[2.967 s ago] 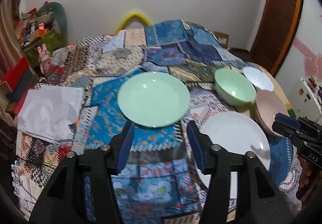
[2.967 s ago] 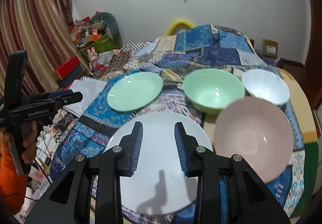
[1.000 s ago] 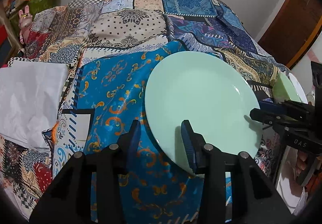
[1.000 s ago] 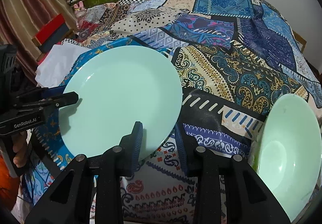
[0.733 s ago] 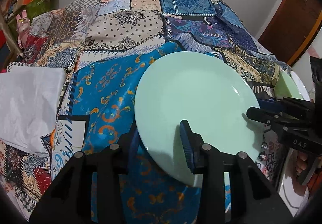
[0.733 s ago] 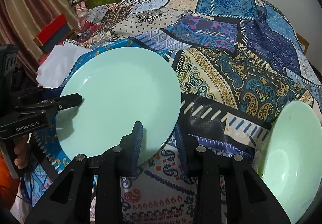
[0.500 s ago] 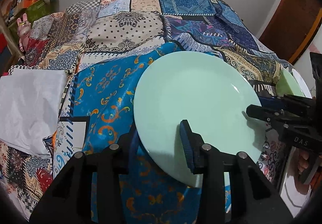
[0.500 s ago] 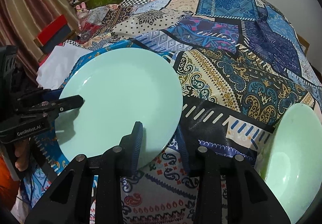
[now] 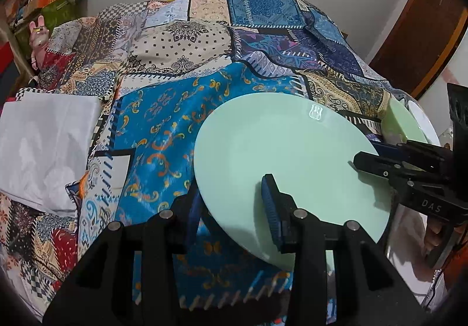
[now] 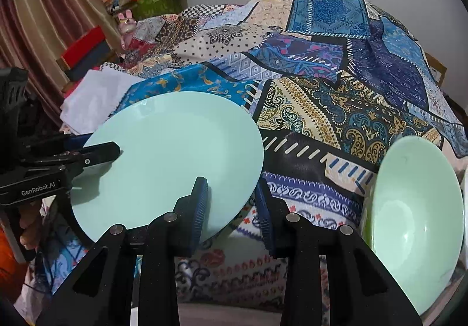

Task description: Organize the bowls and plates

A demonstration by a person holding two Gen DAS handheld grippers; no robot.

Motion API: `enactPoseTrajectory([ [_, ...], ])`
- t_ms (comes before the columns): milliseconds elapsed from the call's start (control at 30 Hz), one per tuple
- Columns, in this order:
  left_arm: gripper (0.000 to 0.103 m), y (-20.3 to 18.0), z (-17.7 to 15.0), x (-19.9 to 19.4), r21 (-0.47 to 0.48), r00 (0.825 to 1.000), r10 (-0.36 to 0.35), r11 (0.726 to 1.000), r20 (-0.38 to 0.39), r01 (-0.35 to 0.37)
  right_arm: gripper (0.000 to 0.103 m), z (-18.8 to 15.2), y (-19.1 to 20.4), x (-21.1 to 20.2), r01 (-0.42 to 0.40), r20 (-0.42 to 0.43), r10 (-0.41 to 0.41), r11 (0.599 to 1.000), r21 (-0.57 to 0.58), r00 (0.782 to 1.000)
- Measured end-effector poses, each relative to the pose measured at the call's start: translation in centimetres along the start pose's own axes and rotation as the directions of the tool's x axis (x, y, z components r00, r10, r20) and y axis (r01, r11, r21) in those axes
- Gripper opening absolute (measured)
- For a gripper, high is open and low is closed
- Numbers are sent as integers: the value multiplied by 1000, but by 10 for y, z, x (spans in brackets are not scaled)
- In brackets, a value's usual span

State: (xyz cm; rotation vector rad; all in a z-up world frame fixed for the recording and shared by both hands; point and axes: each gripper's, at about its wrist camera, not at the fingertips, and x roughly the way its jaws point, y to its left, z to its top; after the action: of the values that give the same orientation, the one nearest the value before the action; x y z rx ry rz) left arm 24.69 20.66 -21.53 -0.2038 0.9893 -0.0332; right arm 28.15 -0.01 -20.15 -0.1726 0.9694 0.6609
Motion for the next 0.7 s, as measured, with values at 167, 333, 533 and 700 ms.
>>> enactPoseTrajectory([
  [167, 40, -8, -8, -15, 4, 1000, 2, 1000, 8, -2, 31, -6, 4, -11, -9, 18, 9, 1000, 18, 1000],
  [333, 40, -18, -13, -35, 10, 1000, 3, 1000, 28, -3, 31, -11, 7, -30, -17, 47, 16, 1000, 26, 999],
  [533, 40, -32, -19, -63, 19, 999, -2, 1000, 54, 1, 31, -20, 11, -59, -22, 90, 19, 999, 34, 996],
  [700, 40, -46, -27, -86, 28, 997, -8, 1000, 72, 6, 31, -29, 16, -84, -19, 124, 15, 999, 31, 992],
])
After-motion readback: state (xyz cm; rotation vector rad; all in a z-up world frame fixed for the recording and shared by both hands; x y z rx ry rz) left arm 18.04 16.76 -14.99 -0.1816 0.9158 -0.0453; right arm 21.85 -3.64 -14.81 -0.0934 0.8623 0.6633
